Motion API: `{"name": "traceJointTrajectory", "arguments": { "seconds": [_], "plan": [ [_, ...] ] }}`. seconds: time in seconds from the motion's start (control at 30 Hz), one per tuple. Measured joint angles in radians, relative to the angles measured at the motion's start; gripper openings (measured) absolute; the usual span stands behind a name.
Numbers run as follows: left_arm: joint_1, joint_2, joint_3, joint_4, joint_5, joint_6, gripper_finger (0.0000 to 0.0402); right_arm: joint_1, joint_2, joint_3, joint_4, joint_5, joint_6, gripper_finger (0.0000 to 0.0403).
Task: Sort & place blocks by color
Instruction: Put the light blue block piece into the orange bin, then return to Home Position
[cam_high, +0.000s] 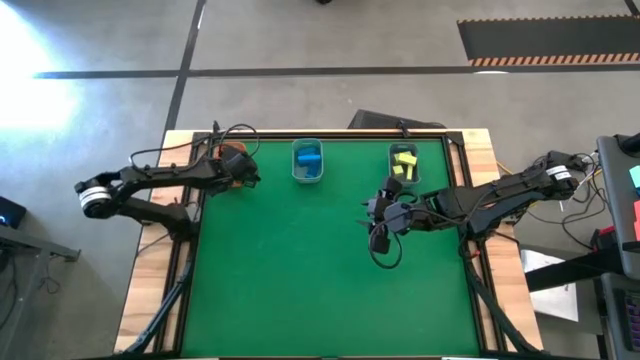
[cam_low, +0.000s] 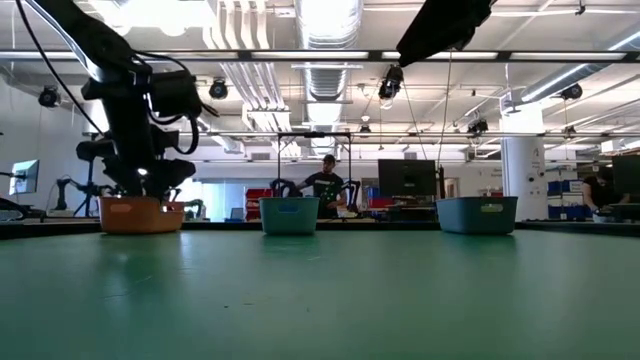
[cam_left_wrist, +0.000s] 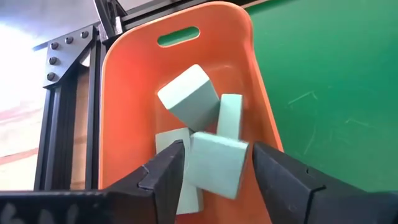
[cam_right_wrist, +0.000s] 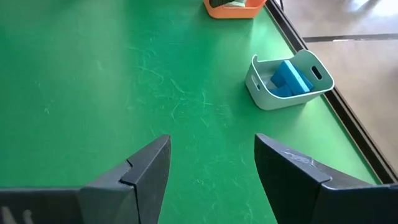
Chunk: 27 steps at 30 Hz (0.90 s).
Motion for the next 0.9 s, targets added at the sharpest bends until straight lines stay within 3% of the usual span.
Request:
{"name": "traceJointTrajectory", "arguments": {
  "seconds": [0.27,0.6,0.7,0.9],
  "plan": [
    [-0.05,-0.072,0.0,-0.008,0.005,0.008,0.0176,0.004,0.0,-0.066,0.057,0.001,-0.111,0.0219],
    [-0.314,-0.282,0.001,-0.032,-0.013,0.072,0.0177,0.004,-0.066,-0.286,0.316,-0.002,-0.209,0.0219],
    [-0.421,-0.341,0.001,-0.026,-0.013,0.161,0.0177,0.004,-0.121,-0.363,0.394,-0.002,-0.22,0.0219],
    [-0.672,-0.462,-0.043,0.078,0.016,0.517,0.0177,0.002,-0.266,-0.548,0.65,-0.02,-0.347,0.0219]
  ]
}}
